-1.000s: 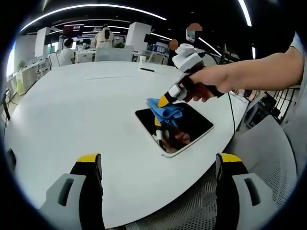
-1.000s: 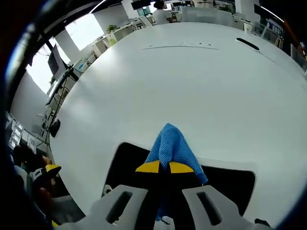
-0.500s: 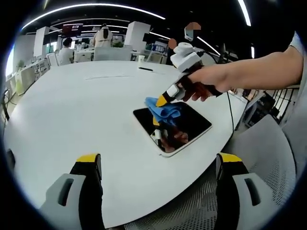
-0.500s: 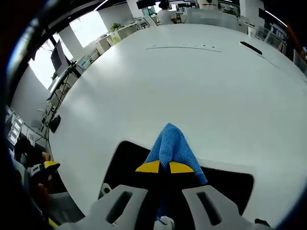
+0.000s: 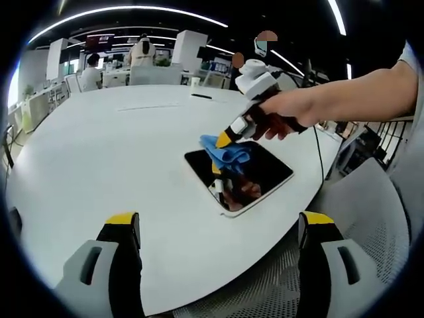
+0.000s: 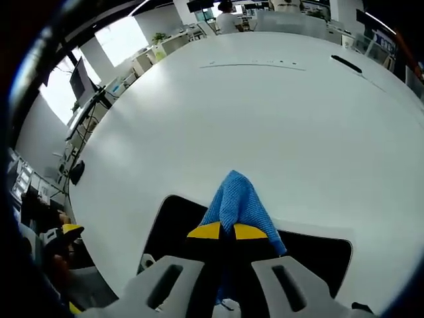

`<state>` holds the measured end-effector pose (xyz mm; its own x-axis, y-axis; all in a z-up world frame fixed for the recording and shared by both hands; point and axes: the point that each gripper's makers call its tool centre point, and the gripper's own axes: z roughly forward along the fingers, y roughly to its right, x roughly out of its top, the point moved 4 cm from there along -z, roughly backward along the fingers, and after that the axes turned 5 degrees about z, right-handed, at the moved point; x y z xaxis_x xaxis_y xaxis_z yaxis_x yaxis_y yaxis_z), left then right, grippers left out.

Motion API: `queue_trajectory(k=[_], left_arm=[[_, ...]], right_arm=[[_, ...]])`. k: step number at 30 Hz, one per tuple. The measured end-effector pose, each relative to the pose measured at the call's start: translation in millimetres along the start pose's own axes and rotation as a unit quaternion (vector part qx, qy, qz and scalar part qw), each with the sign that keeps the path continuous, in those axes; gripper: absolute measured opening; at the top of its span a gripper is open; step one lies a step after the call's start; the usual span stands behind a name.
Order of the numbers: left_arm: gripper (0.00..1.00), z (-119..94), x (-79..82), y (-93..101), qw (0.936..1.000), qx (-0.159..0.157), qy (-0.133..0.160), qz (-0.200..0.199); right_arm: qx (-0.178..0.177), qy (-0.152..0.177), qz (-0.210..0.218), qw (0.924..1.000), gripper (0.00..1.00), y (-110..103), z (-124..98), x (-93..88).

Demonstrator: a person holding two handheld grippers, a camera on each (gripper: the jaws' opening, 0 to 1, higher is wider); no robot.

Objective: Wipe the mirror surface with the cleaning cloth until all visible marks leave the cleaned area.

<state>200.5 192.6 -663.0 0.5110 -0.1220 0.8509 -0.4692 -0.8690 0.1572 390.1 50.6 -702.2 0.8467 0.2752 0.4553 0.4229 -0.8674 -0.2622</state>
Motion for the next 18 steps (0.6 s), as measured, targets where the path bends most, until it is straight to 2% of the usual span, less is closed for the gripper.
queue_trajectory(k=[9, 15, 18], left_arm=[[0.99, 0.2, 0.8, 3.3, 1.0000, -0.004, -0.002, 0.006], [0.99, -0.9, 2.3, 3.6, 1.0000, -0.002, -0.001, 0.007], [0.99, -1.2, 4.0, 3.9, 1.0000, 0.000, 0.001, 0.008]], right_arm=[[-0.003, 0.001, -0.024, 0.9997, 0.00, 3.3, -3.6, -3.0], [-0.001, 0.001, -0.004, 1.0000, 0.00, 8.8, -9.7, -5.6], [-0.003, 0.000, -0.007, 1.0000, 0.00, 10.4, -8.5, -5.1]])
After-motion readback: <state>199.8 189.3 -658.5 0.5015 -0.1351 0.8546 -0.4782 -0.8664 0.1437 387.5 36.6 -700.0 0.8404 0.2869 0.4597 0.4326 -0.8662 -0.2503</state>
